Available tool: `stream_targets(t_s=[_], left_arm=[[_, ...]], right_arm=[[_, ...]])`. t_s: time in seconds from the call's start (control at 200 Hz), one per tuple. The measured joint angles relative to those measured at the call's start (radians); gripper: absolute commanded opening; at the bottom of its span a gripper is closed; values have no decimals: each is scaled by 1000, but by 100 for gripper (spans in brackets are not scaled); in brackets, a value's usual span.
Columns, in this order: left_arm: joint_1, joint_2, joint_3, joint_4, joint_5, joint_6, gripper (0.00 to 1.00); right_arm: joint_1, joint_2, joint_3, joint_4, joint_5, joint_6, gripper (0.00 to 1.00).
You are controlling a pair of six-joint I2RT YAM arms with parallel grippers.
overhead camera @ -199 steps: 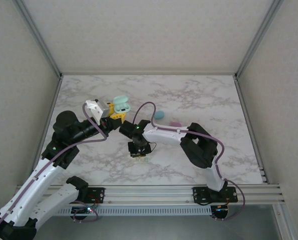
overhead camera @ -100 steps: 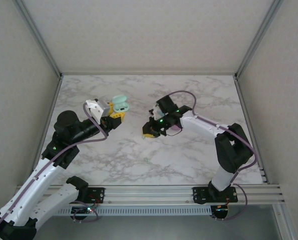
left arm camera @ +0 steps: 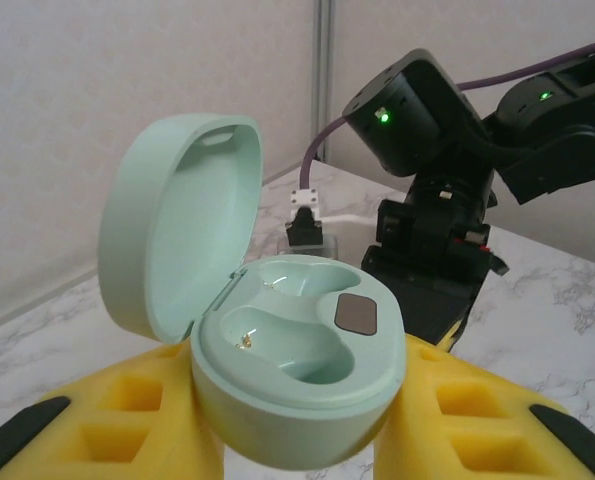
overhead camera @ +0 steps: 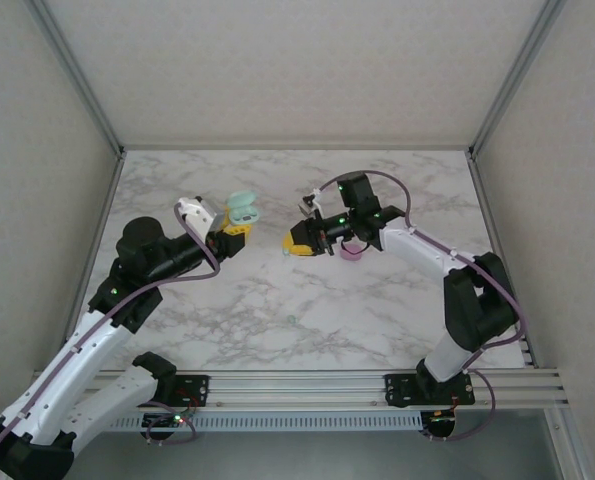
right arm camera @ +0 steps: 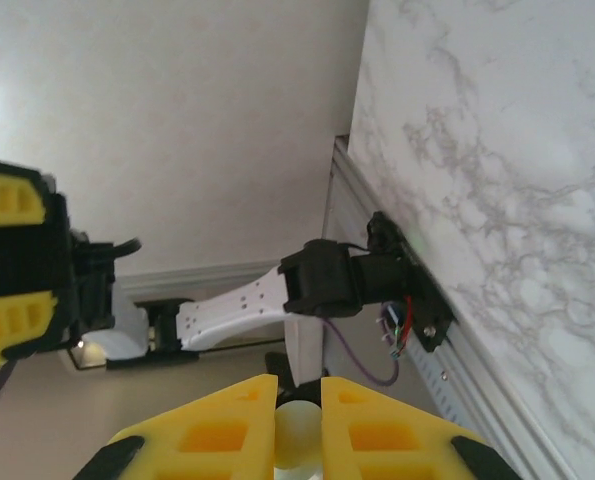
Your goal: Insert wireless bluetooth earbuds into charging case
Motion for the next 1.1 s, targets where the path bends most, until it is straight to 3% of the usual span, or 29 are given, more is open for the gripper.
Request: stream_targets(t_s=[0.445, 1.101], left_arm=[[0, 76, -27, 25, 64, 26, 29], [-41, 119, -45, 133, 144, 45, 28]], right_arm=[[-4, -167, 113, -7, 54, 58, 16], [58, -189, 198, -60, 264, -10, 17]])
